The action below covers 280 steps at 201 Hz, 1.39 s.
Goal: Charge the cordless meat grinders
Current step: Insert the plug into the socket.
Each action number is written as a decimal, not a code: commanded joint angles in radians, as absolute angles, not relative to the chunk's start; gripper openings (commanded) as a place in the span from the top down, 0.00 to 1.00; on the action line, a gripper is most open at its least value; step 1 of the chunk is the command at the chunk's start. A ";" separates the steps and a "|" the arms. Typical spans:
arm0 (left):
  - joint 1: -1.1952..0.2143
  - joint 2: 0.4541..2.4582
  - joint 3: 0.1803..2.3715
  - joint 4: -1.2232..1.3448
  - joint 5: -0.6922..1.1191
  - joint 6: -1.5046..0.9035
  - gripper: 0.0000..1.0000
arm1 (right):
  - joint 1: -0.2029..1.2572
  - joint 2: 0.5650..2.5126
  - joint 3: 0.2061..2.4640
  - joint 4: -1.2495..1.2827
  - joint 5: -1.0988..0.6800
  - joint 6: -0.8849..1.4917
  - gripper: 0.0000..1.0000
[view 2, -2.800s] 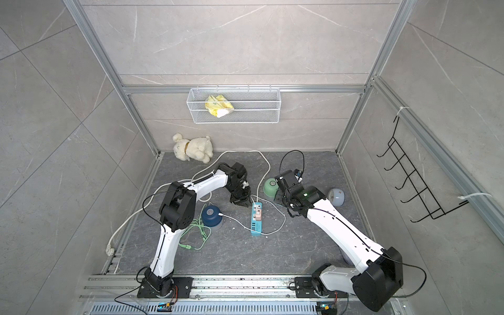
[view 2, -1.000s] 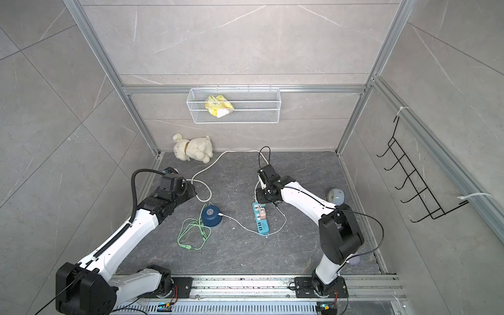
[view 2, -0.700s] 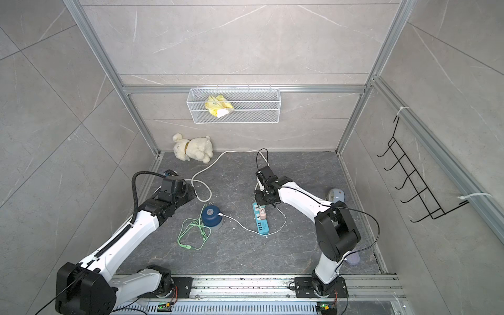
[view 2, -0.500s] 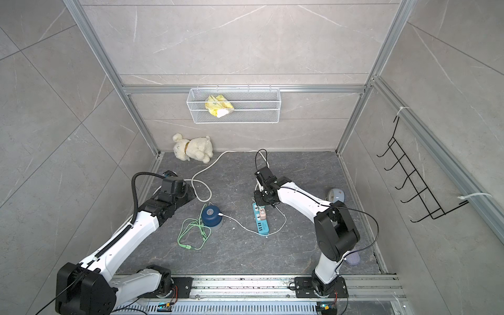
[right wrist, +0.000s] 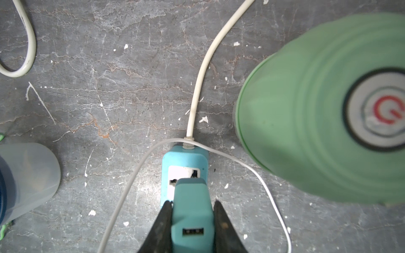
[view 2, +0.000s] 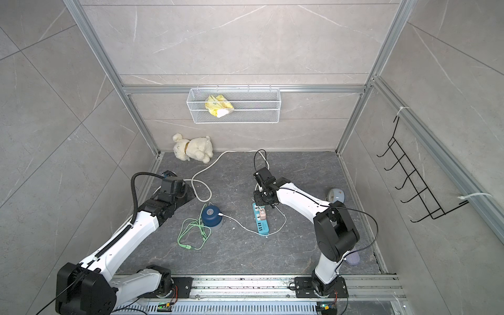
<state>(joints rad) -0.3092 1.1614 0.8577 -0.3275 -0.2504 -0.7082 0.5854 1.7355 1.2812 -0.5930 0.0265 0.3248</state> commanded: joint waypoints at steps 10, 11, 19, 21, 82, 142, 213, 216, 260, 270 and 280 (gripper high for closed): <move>-0.302 1.138 0.856 -0.294 -0.269 -0.716 0.60 | 0.592 1.741 1.261 -0.569 0.056 0.348 1.00; -0.302 1.139 0.856 -0.295 -0.269 -0.715 0.60 | 0.592 1.741 1.261 -0.569 0.056 0.348 1.00; -0.302 1.138 0.856 -0.295 -0.269 -0.716 0.60 | 0.593 1.746 1.259 -0.569 0.053 0.351 1.00; -0.303 1.138 0.856 -0.295 -0.270 -0.716 0.60 | 0.593 1.747 1.259 -0.569 0.052 0.351 1.00; -0.301 1.134 0.851 -0.298 -0.273 -0.722 0.60 | 0.594 1.750 1.234 -0.544 0.050 0.363 1.00; -0.301 1.137 0.853 -0.298 -0.275 -0.720 0.60 | 0.596 1.757 1.222 -0.531 0.060 0.365 1.00; -0.301 1.141 0.863 -0.324 -0.296 -0.721 0.60 | 0.640 1.794 1.184 -0.522 0.104 0.364 1.00; -0.301 1.141 0.863 -0.325 -0.298 -0.721 0.60 | 0.642 1.796 1.181 -0.522 0.106 0.365 1.00; -0.301 1.140 0.865 -0.329 -0.306 -0.719 0.60 | 0.656 1.827 1.175 -0.522 0.132 0.372 1.00; -0.301 1.142 0.868 -0.330 -0.307 -0.716 0.60 | 0.658 1.834 1.175 -0.526 0.132 0.371 1.00; -0.301 1.142 0.869 -0.333 -0.309 -0.716 0.60 | 0.660 1.839 1.175 -0.531 0.130 0.370 1.00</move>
